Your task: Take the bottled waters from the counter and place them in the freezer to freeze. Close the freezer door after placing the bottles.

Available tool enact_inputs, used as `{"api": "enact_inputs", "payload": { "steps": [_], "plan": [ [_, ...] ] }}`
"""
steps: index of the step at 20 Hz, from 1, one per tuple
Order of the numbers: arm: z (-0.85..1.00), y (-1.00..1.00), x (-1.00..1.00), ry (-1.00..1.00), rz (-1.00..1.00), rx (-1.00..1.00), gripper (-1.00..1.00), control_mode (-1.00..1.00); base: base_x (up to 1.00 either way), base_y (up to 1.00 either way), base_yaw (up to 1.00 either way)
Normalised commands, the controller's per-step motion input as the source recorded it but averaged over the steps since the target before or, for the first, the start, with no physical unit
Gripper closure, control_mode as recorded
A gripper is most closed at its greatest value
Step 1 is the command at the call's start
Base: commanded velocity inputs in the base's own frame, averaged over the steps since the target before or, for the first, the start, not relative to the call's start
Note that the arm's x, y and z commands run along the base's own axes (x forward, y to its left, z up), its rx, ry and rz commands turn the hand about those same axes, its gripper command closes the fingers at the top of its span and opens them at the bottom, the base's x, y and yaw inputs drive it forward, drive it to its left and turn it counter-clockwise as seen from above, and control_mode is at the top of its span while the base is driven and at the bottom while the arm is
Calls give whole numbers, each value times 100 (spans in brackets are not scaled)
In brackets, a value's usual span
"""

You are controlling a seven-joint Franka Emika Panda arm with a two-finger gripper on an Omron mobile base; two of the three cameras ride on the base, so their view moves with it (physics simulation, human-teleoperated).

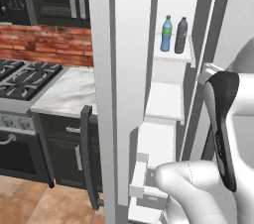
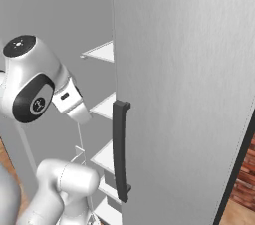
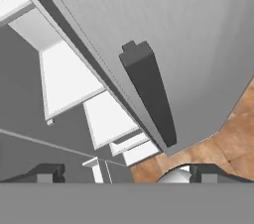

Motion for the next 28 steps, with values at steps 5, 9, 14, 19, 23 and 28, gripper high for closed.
{"api": "enact_inputs", "payload": {
  "steps": [5, 9, 14, 19, 23, 28],
  "plan": [
    [0, 0, 0, 0, 0, 0, -100, 100, -51, 47, 9],
    [0, 0, 0, 0, 0, 0, -100, 100, -62, 29, 1],
    [0, 0, 0, 0, 0, 0, -100, 100, -78, 41, 2],
    [0, 0, 0, 0, 0, 0, -100, 100, -40, 31, -12],
    [0, 0, 0, 0, 0, 0, -100, 100, -26, 32, -26],
    [0, 0, 0, 0, 0, 0, -100, 100, -2, 51, -27]
  ]
}}
